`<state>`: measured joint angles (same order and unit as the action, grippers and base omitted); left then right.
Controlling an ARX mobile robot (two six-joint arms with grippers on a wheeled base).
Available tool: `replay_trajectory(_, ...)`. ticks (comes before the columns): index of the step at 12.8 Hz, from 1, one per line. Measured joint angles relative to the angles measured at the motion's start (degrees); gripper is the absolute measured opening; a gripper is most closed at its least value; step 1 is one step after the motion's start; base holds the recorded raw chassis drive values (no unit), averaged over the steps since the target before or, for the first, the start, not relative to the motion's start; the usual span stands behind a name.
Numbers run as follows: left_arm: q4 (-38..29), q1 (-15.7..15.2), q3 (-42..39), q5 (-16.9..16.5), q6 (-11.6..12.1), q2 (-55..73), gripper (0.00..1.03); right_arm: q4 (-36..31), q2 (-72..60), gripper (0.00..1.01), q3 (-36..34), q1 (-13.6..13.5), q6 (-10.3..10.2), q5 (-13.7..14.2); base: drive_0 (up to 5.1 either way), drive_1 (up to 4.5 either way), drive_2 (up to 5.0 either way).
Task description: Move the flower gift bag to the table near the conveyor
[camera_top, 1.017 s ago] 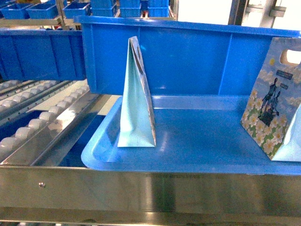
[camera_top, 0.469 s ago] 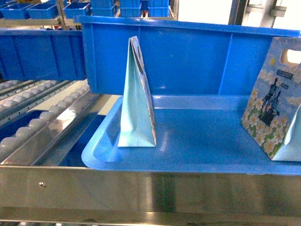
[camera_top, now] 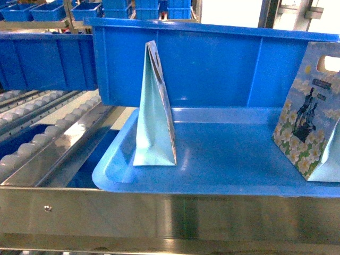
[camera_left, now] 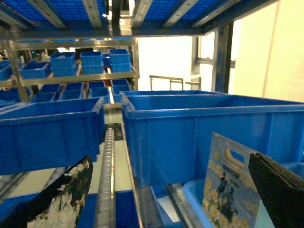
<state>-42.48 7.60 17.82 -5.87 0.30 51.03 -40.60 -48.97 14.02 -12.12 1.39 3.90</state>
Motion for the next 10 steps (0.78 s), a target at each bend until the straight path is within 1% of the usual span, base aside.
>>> replay_trajectory(1,-1.0,2.8,2.8,1.1,0.2,3.8,0.98,0.6,-3.1,0.98,2.3,0.5,-0.5,-1.4,0.0,0.00,0.0)
replay_trajectory(2,-1.3,7.8,8.8,3.2,0.9,10.2,0.98,0.4,-8.9,0.98,6.9,1.4,-1.5,-4.1,0.0,0.00,0.0)
replay_trajectory(3,-1.2,11.3,13.6,4.8,1.8,15.1,0.98,1.6,-13.2,0.98,11.4,2.1,-2.3,-6.3,0.0,0.00,0.0)
replay_trajectory(4,0.7,18.1,20.7,10.2,3.7,23.2,0.98,9.3,-26.4,0.98,26.2,3.5,-3.3,-12.6,0.0,0.00,0.0)
replay_trajectory(5,0.6,17.7,20.7,10.4,4.3,23.1,0.98,16.3,-33.5,0.98,32.0,5.4,-2.8,-12.6,0.0,0.00,0.0)
replay_trajectory(6,0.5,17.8,20.7,10.4,4.3,23.1,0.98,18.5,-35.0,0.98,32.4,5.6,-2.8,-12.8,0.0,0.00,0.0)
replay_trajectory(7,0.6,17.8,20.7,10.4,4.3,23.1,0.98,19.1,-36.1,0.98,32.4,5.8,-2.3,-12.9,0.0,0.00,0.0)
replay_trajectory(10,0.5,17.8,20.7,10.4,4.3,23.1,0.98,19.1,-39.4,0.98,33.0,5.9,-2.5,-13.6,0.0,0.00,0.0)
